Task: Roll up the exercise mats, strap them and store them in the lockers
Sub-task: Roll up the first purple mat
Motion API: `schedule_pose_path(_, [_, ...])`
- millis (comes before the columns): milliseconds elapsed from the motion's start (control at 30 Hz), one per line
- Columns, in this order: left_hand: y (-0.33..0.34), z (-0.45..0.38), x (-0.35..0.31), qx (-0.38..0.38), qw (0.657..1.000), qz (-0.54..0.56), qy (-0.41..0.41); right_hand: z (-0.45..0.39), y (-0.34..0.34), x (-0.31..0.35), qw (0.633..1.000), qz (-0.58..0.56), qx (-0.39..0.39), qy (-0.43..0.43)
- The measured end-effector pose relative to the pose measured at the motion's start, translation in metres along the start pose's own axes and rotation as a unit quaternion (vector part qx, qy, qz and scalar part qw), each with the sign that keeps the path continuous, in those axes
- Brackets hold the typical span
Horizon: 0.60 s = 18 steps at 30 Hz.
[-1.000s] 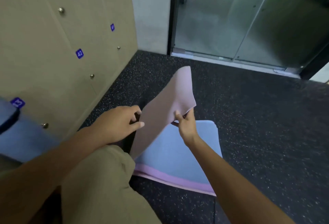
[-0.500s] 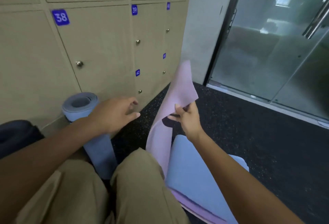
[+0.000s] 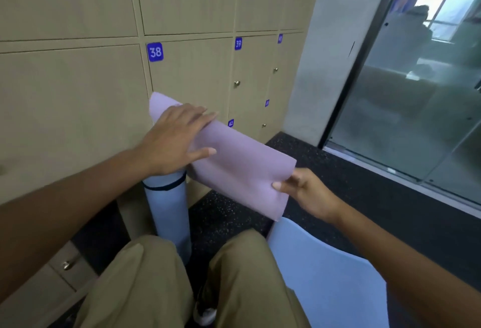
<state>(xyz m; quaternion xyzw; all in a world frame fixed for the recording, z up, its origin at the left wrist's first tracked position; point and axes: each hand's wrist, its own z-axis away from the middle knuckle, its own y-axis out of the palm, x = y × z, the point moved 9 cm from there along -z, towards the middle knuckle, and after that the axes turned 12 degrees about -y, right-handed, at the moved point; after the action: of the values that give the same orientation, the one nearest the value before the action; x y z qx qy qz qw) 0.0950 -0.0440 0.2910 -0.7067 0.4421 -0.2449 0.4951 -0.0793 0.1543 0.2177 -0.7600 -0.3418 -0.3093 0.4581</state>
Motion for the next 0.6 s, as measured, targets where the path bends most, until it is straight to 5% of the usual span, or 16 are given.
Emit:
schedule_pose_path(467, [0.096,0.010,-0.040,0.168,0.984,0.005,0.061,0.096,-0.030,-0.019,0.996,-0.035,-0.074,0.035])
schedule_pose_path(600, [0.104,0.020,-0.047,0.193,0.975,0.106,0.025,0.115,-0.040,-0.024,0.995,-0.032,-0.065,0.067])
